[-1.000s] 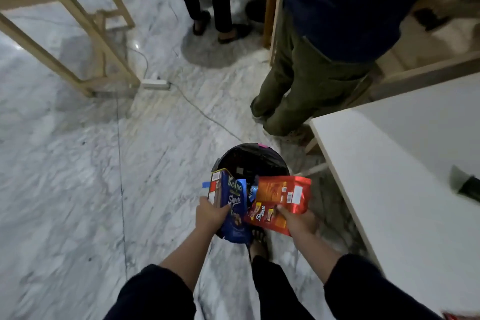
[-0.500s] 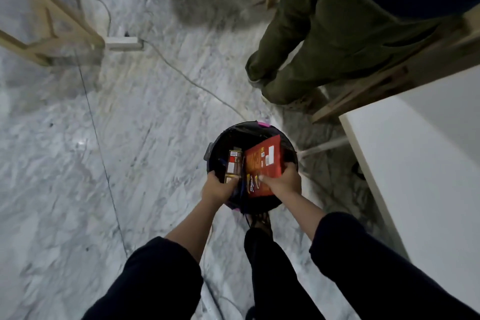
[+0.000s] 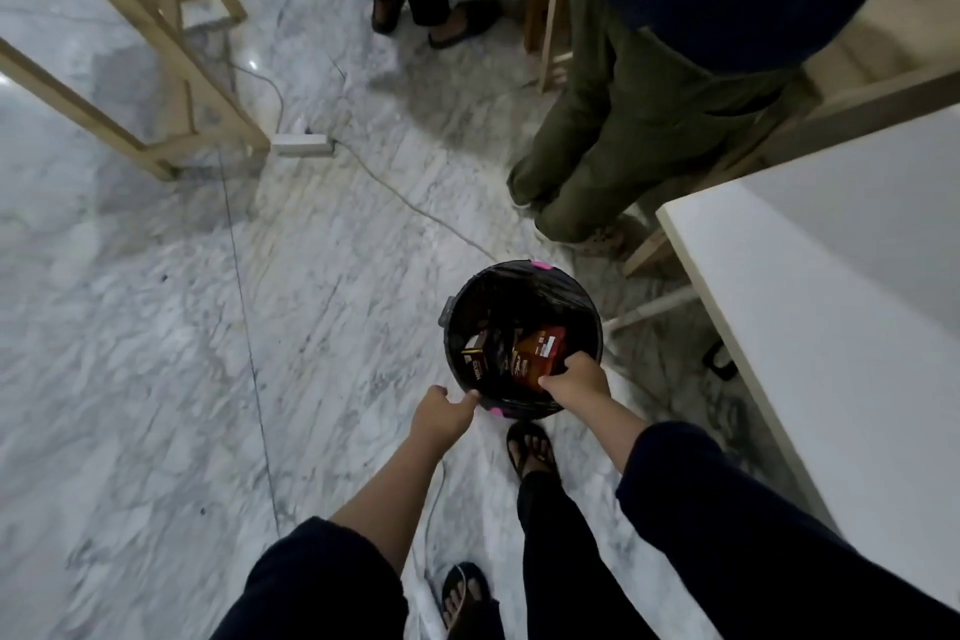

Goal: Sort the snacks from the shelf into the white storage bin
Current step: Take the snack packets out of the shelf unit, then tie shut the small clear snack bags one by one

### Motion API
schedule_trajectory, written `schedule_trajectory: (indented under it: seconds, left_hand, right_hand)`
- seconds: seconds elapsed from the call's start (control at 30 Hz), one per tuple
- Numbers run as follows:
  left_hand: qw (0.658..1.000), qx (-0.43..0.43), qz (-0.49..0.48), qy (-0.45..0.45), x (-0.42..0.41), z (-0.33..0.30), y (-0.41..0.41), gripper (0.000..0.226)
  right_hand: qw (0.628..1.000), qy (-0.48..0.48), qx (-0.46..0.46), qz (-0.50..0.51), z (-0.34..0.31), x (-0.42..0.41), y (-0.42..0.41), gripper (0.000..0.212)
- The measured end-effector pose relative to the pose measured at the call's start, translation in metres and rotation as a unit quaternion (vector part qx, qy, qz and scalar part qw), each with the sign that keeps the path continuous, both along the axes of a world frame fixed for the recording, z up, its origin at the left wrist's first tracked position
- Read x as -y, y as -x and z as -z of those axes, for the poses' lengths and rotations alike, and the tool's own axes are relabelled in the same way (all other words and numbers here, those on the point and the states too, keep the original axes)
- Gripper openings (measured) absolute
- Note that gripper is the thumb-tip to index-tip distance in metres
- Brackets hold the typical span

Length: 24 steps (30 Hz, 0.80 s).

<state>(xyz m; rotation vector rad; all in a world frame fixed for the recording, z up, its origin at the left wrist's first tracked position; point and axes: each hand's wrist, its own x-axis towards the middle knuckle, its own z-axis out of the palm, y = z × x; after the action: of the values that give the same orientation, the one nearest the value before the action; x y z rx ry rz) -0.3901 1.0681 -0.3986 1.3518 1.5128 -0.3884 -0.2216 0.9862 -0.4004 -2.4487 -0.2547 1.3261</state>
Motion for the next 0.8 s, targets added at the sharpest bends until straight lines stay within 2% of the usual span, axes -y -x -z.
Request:
schedule_trajectory:
  seconds: [0.17, 0.27, 0.33, 0.4, 0.47, 0.6, 0.67, 0.7, 0.8]
  left_hand:
    - [0.998, 0.045, 0.022, -0.024, 0.039, -0.057, 0.032, 0.073]
    - [0.992, 0.094, 0.058, -0.053, 0.060, -0.095, 0.042, 0.048]
    - [0.986, 0.133, 0.075, -0.073, 0.073, -0.115, 0.043, 0.031]
    - [0.980, 0.157, 0.088, -0.084, 0.087, -0.129, 0.038, 0.031]
    - [0.974, 0.172, 0.109, -0.095, 0.105, -0.145, 0.030, 0.033]
    - [0.962, 0.195, 0.165, -0.095, 0.140, -0.163, 0.002, 0.056]
    - [0.954, 0.208, 0.191, -0.101, 0.158, -0.175, -0.013, 0.058]
    - [0.950, 0.218, 0.199, -0.101, 0.170, -0.187, -0.018, 0.057]
    - [0.939, 0.248, 0.213, -0.107, 0.209, -0.223, -0.035, 0.047]
  right_hand:
    - [0.999, -0.046, 0.023, -0.009, -0.053, 0.039, 0.050, 0.036]
    - [0.994, -0.084, 0.066, -0.022, -0.093, 0.066, 0.072, 0.024]
    - [0.989, -0.112, 0.092, -0.004, -0.114, 0.084, 0.083, 0.033]
    - [0.982, -0.144, 0.118, 0.034, -0.136, 0.106, 0.091, 0.032]
    - [0.973, -0.175, 0.141, 0.052, -0.155, 0.130, 0.094, 0.019]
    - [0.958, -0.218, 0.155, 0.102, -0.187, 0.182, 0.091, 0.021]
    - [0.951, -0.225, 0.179, 0.114, -0.202, 0.208, 0.082, 0.011]
    - [0.947, -0.227, 0.194, 0.120, -0.209, 0.221, 0.077, 0.011]
    - [0.931, -0.237, 0.229, 0.157, -0.231, 0.264, 0.058, 0.031]
